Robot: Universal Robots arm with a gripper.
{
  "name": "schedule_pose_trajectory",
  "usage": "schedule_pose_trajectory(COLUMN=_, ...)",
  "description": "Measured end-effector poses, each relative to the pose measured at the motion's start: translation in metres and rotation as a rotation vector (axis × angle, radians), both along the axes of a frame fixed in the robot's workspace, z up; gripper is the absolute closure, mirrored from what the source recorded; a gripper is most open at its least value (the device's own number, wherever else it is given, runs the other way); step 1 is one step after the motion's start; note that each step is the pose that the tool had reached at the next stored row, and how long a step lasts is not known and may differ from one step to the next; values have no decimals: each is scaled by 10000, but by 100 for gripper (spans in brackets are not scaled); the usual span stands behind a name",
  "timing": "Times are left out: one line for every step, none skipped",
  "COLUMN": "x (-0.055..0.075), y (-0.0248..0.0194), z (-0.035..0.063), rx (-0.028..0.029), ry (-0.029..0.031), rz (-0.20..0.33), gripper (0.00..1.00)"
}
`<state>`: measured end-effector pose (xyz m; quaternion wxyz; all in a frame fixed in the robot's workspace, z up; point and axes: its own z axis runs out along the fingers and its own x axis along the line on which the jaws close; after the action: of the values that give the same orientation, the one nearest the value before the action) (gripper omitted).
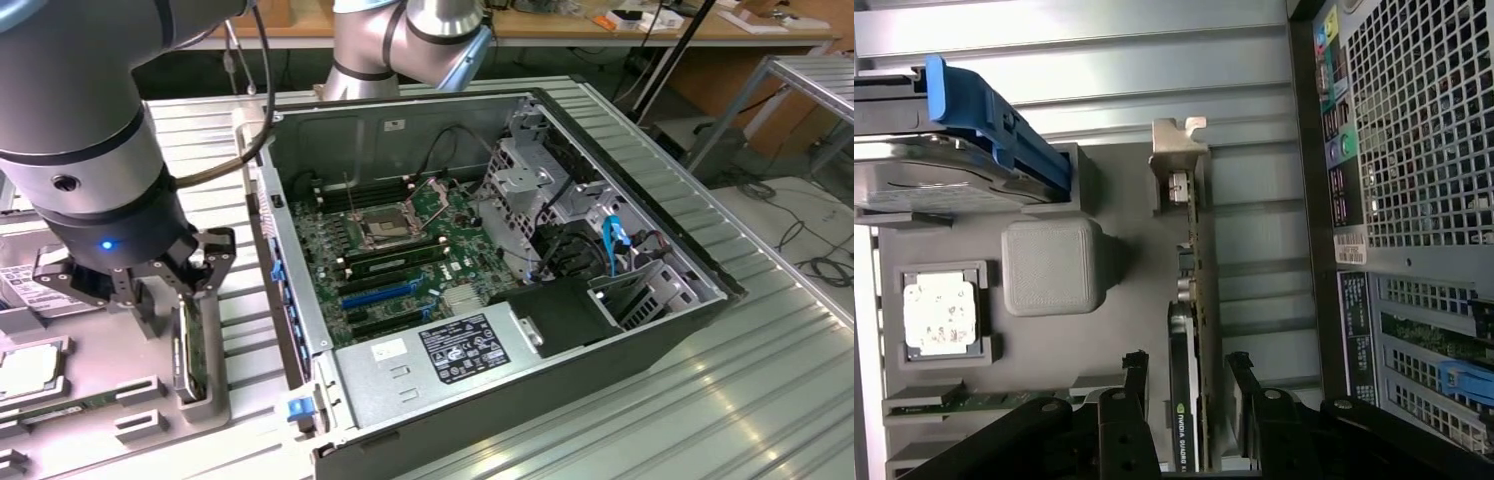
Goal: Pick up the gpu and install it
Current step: 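Pick up the gpu and move the gpu toward the slot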
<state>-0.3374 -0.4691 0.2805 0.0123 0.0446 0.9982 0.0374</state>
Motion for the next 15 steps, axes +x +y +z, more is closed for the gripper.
schedule_pose_trajectory(x=-1, y=-3, z=-10, rx=0, ry=0, rz=0, gripper=56)
schedule_pose_trajectory(x=-2, y=-6, z=-18, rx=0, ry=-1, rz=0, gripper=56)
schedule_pose_trajectory(x=-3, y=-9, z=-28, rx=-1, ry=-1, rz=0, gripper=56)
schedule_pose_trajectory(x=-4, y=-12, z=-40, rx=-2, ry=0, rz=0, gripper=56)
schedule_pose_trajectory(x=-6, y=-16, z=-54, rx=-2, ry=-1, rz=0, gripper=56)
schedule_pose_trajectory(x=-7, y=-19, z=-65, rx=-3, ry=0, rz=0, gripper=56)
schedule_pose_trajectory(x=-8, y=-21, z=-74, rx=-4, ry=0, rz=0, gripper=56)
schedule_pose_trajectory(x=-10, y=-24, z=-87, rx=-4, ry=-1, rz=0, gripper=56)
schedule_pose_trajectory(x=-11, y=-26, z=-94, rx=-5, ry=-1, rz=0, gripper=56)
schedule_pose_trajectory(x=-12, y=-30, z=-109, rx=-5, ry=0, rz=0, gripper=56)
schedule_pose_trajectory(x=-13, y=-32, z=-115, rx=-6, ry=0, rz=0, gripper=56)
schedule_pose_trajectory(x=-14, y=-34, z=-123, rx=-6, ry=-1, rz=0, gripper=56)
schedule_pose_trajectory(x=-15, y=-36, z=-133, rx=-6, ry=-1, rz=0, gripper=56)
schedule_pose_trajectory(x=-17, y=-40, z=-149, rx=-8, ry=0, rz=0, gripper=56)
schedule_pose_trajectory(x=-19, y=-42, z=-166, rx=-9, ry=-1, rz=0, gripper=56)
